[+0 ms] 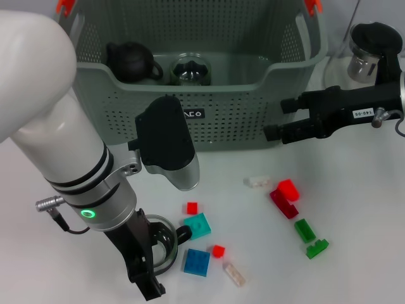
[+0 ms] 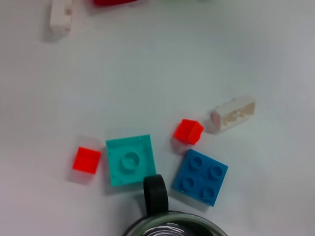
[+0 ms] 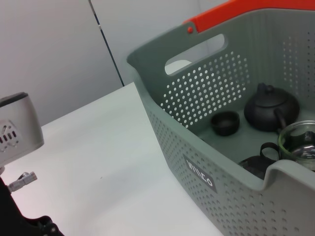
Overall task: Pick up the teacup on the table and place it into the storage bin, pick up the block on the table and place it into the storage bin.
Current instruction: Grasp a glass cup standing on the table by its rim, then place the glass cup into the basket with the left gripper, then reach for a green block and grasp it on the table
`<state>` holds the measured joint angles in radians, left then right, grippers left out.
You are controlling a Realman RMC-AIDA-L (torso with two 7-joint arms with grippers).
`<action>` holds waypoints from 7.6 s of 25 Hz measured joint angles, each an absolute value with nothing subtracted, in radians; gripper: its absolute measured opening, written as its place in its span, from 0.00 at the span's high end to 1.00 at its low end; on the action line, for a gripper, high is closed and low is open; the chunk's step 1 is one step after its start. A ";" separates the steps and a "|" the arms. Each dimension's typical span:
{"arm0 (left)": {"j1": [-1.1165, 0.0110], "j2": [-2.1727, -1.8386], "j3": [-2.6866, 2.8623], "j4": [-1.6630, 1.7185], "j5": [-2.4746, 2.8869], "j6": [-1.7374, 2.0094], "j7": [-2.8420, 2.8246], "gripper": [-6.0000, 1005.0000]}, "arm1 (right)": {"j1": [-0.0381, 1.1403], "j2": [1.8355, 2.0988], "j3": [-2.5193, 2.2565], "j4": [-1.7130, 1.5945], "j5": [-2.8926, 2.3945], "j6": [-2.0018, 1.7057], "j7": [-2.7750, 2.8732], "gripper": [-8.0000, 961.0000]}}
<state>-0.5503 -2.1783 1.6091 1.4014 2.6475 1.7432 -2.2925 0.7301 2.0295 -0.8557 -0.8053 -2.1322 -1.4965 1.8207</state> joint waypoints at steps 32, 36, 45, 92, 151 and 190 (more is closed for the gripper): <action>-0.557 -2.178 1.616 1.377 2.644 1.706 -2.302 0.87 | 0.729 2.028 -0.841 -0.808 -2.132 -1.488 1.812 0.02; -0.560 -2.178 1.612 1.383 2.643 1.706 -2.302 0.90 | 0.729 2.028 -0.840 -0.810 -2.132 -1.488 1.813 0.02; -0.563 -2.175 1.599 1.401 2.646 1.709 -2.303 0.94 | 0.729 2.028 -0.831 -0.811 -2.132 -1.488 1.811 0.02; -0.908 -2.044 0.892 1.368 2.309 1.769 -2.289 0.95 | 0.713 1.995 -0.878 -0.777 -2.144 -1.664 1.774 0.02; -1.093 -2.119 1.123 0.667 2.855 0.841 -2.300 0.90 | 0.722 2.008 -0.871 -0.775 -2.152 -1.650 1.777 0.02; -0.776 -2.114 0.875 1.309 2.126 1.518 -2.209 0.15 | 0.714 1.987 -0.851 -0.777 -2.148 -1.647 1.770 0.02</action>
